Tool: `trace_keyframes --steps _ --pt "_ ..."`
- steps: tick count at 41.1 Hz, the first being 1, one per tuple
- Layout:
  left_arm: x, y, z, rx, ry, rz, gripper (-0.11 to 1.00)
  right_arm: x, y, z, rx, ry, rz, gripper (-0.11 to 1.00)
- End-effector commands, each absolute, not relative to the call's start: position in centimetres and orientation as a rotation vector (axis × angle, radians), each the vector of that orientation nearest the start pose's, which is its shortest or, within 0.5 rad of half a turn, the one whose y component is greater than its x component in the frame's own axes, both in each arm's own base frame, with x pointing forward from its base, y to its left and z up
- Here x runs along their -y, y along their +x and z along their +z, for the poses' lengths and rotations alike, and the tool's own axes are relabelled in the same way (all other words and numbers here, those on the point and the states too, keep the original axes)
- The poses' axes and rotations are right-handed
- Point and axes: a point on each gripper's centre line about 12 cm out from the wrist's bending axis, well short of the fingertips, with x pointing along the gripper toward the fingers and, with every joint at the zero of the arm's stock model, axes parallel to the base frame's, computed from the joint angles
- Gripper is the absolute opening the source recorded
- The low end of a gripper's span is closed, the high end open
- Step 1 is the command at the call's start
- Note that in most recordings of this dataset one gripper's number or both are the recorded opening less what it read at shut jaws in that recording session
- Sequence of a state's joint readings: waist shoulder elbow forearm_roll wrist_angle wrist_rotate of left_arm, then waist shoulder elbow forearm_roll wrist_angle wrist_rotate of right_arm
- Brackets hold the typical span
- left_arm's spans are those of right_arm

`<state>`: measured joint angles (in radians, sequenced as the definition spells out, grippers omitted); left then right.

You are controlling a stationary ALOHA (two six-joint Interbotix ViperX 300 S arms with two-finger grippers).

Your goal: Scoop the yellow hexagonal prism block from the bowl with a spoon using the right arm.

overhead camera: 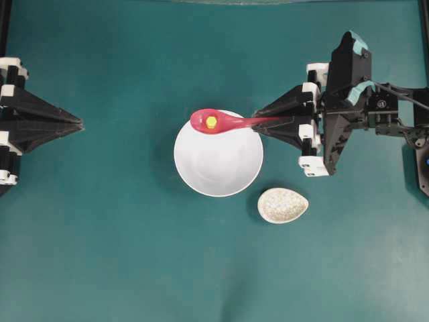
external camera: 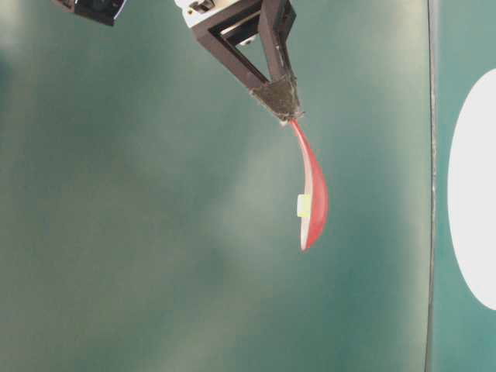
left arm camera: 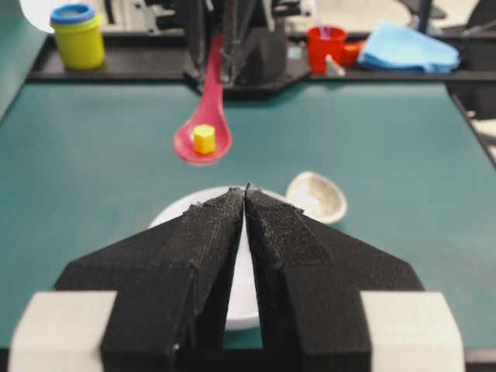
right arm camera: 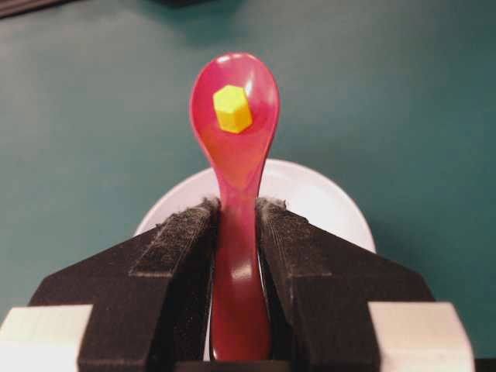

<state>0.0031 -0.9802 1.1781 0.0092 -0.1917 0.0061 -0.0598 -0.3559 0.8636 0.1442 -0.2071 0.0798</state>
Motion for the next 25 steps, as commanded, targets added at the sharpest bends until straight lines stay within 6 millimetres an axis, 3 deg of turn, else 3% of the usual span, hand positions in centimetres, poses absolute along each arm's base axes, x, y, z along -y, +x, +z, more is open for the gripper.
trace_keyframes --steps 1,25 --pt "-0.03 19.94 29.40 0.017 0.011 0.001 0.11 2.26 32.61 26.24 -0.248 0.219 -0.115 0.24" --pt "-0.03 19.92 29.18 0.006 0.006 0.001 0.11 2.30 32.58 26.16 -0.251 0.219 -0.117 0.24"
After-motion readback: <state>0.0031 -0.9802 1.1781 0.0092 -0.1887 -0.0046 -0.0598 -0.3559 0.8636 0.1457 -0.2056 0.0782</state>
